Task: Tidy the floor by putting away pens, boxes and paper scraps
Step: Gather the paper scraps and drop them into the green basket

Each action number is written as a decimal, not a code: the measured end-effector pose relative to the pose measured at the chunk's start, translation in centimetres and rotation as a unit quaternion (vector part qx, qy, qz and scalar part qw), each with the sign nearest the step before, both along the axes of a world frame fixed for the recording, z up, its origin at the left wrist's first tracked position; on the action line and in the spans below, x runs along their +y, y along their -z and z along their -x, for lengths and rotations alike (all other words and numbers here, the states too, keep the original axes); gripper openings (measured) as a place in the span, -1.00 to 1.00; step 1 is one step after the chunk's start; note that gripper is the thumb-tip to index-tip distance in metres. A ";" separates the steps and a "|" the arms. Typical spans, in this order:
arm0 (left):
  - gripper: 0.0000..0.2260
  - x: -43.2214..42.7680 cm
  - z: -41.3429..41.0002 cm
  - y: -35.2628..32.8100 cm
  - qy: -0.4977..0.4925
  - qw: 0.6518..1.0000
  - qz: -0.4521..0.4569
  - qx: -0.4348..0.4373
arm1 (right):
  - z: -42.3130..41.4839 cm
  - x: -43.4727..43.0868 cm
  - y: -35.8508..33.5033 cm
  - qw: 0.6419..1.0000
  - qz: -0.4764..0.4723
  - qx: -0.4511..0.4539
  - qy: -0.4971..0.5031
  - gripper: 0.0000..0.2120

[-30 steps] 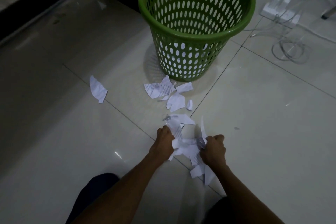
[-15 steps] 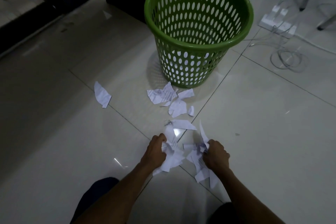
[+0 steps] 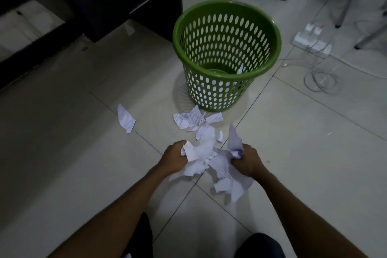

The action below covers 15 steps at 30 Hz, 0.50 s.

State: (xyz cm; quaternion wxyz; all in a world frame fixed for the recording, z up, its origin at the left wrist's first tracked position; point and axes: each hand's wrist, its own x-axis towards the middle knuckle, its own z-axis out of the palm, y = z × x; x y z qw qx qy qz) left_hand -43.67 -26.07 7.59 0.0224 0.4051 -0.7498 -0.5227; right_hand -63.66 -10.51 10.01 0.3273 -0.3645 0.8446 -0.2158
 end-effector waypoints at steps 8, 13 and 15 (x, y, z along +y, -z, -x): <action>-0.70 -3.8 4.1 -12.1 -0.011 0.988 0.023 0.153 | 2.0 -6.3 -11.0 0.986 0.167 0.014 0.007 -0.79; -0.86 -6.5 6.8 -17.0 -0.050 0.981 0.039 0.185 | 3.6 -9.2 -16.2 0.969 0.246 0.026 0.028 -0.83; -0.80 -7.6 8.1 -18.9 -0.054 0.975 0.055 0.208 | 4.7 -10.4 -17.6 0.959 0.279 0.032 0.030 -0.75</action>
